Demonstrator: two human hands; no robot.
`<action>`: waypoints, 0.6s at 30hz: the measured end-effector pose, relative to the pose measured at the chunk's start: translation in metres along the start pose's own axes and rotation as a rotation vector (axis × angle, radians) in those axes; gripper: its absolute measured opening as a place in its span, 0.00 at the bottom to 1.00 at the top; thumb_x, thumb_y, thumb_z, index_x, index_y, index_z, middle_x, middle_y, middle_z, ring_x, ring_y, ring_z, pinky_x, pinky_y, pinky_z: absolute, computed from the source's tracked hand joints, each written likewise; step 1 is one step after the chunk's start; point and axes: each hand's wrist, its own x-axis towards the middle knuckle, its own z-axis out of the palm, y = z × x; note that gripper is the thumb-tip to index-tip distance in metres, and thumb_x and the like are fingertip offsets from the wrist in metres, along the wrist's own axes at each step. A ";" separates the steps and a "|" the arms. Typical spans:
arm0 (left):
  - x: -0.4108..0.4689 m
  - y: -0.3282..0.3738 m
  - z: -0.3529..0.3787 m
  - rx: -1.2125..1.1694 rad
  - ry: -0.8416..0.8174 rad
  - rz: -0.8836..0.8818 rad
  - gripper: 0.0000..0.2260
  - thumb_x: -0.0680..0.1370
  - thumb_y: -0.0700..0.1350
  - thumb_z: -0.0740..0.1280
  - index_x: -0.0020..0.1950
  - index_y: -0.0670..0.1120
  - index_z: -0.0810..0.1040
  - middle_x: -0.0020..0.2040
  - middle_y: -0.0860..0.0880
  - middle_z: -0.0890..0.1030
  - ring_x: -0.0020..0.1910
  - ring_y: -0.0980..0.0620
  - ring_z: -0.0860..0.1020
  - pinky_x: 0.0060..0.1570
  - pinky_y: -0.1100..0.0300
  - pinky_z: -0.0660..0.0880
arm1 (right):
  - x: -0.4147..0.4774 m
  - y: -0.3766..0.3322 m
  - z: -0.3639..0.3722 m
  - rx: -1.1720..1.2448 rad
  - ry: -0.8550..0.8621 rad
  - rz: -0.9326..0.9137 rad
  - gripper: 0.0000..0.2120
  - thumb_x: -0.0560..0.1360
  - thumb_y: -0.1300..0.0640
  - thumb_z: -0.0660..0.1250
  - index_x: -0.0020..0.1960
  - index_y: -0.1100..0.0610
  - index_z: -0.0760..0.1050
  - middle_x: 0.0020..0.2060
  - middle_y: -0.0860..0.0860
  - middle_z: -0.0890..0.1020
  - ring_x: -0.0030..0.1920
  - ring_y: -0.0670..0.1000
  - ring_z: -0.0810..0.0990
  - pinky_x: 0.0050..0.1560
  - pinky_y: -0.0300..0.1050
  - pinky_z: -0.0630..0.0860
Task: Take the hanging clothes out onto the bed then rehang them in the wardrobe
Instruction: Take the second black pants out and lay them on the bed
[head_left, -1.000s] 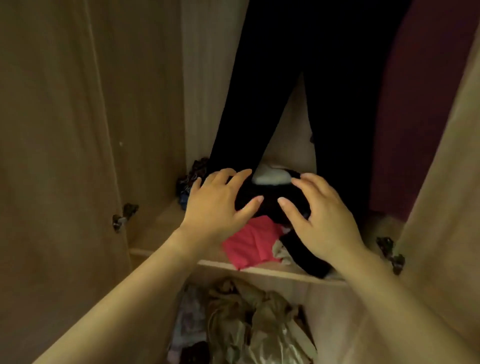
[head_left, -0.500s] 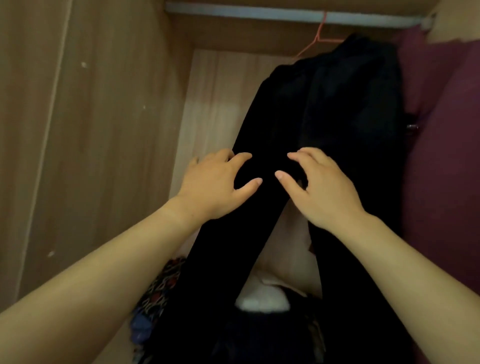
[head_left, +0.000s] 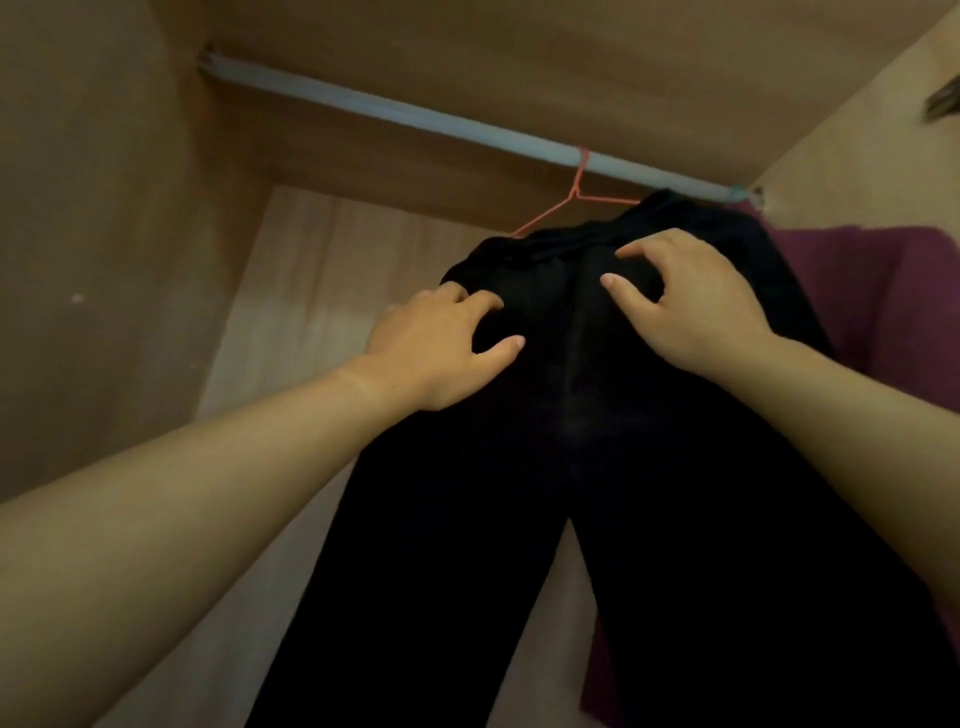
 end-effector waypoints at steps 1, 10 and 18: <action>0.012 -0.003 0.008 -0.001 0.012 0.004 0.27 0.76 0.66 0.53 0.71 0.56 0.64 0.67 0.48 0.70 0.64 0.46 0.71 0.57 0.47 0.73 | 0.011 0.009 0.003 -0.041 0.014 -0.005 0.19 0.77 0.44 0.60 0.62 0.54 0.73 0.60 0.52 0.75 0.62 0.54 0.71 0.54 0.45 0.68; 0.102 -0.024 0.063 -0.070 0.051 -0.047 0.27 0.75 0.66 0.54 0.69 0.56 0.65 0.67 0.47 0.69 0.64 0.44 0.70 0.57 0.49 0.72 | 0.114 0.082 0.022 -0.325 -0.135 0.159 0.23 0.76 0.42 0.60 0.66 0.54 0.68 0.63 0.57 0.70 0.62 0.62 0.70 0.60 0.55 0.70; 0.136 -0.039 0.088 -0.157 0.127 -0.116 0.25 0.75 0.65 0.56 0.69 0.56 0.66 0.67 0.48 0.68 0.65 0.45 0.69 0.59 0.47 0.72 | 0.136 0.101 0.028 -0.277 -0.108 0.111 0.14 0.76 0.45 0.62 0.60 0.48 0.72 0.56 0.56 0.78 0.56 0.60 0.75 0.50 0.51 0.73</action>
